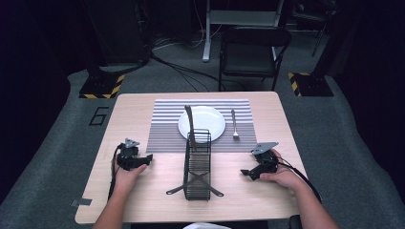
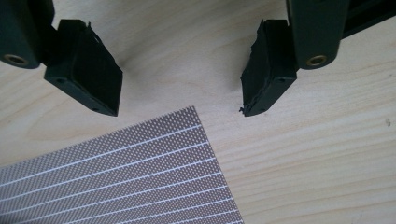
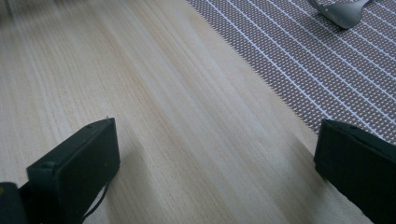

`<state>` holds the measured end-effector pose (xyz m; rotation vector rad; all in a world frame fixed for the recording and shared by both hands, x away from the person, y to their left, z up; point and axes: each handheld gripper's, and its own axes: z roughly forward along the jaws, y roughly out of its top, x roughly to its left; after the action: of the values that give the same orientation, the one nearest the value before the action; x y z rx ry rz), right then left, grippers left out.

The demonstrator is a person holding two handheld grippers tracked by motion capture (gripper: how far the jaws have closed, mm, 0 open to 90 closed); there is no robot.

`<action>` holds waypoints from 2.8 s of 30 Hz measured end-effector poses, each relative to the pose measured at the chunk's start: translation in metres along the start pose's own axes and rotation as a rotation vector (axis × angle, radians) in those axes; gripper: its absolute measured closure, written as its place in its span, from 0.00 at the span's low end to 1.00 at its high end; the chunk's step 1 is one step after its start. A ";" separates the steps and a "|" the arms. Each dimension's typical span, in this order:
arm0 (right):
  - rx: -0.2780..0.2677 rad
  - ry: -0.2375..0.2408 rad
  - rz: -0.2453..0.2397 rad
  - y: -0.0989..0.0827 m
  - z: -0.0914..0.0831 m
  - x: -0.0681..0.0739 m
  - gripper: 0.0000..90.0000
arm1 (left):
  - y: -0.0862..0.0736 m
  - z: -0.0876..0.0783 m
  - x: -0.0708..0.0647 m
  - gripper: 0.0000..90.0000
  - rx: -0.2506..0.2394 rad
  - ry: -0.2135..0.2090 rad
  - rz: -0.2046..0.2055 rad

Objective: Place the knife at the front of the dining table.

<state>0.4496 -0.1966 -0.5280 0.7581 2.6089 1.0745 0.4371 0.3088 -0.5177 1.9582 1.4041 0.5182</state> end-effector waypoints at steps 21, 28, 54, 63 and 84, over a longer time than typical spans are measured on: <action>0.000 0.000 0.000 0.000 0.000 0.000 0.00 | 0.044 -0.042 -0.039 0.42 -0.065 -0.117 0.048; -0.001 -0.001 -0.003 0.000 0.000 0.000 0.00 | 0.071 -0.053 -0.055 0.43 -0.098 -0.163 0.077; -0.001 0.000 -0.002 0.000 0.000 0.000 0.00 | 0.127 -0.061 -0.108 0.56 -0.165 -0.262 0.173; -0.001 0.000 -0.002 0.000 0.000 0.000 0.00 | 0.134 -0.051 -0.122 0.58 -0.161 -0.285 0.179; -0.001 0.000 -0.002 0.000 0.000 0.000 0.00 | 0.144 -0.030 -0.140 0.67 -0.168 -0.308 0.200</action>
<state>0.4496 -0.1968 -0.5282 0.7556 2.6086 1.0752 0.4658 0.1570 -0.3861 1.9540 0.9509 0.3900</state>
